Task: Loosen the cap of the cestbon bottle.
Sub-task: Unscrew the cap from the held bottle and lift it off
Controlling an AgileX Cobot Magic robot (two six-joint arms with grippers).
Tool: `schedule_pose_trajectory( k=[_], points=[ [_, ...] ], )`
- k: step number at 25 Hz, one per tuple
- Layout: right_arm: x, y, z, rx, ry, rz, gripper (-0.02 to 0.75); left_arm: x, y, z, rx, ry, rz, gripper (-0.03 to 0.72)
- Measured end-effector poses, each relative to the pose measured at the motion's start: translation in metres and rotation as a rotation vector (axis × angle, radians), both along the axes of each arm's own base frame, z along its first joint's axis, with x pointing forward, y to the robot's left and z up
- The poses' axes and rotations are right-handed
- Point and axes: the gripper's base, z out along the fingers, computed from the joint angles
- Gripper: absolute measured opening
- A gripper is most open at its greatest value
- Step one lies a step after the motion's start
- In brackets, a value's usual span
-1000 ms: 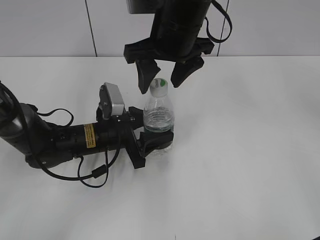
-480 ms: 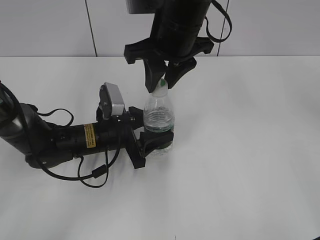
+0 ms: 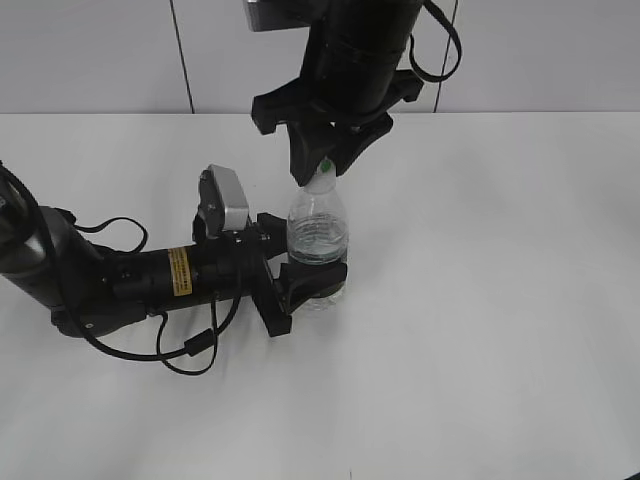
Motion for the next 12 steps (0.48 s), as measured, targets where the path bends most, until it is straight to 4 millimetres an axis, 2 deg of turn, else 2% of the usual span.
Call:
schedule_pose_trajectory(
  k=[6, 12],
  points=[
    [-0.0002, 0.0002, 0.0000, -0.016, -0.051, 0.176, 0.302, 0.0000, 0.0000, 0.0000, 0.002, -0.005, -0.001, 0.413],
    [-0.0002, 0.0003, 0.0001, -0.042, -0.132, 0.449, 0.298, -0.0001, 0.0000, 0.0000, 0.002, -0.006, -0.002, 0.413]
  ],
)
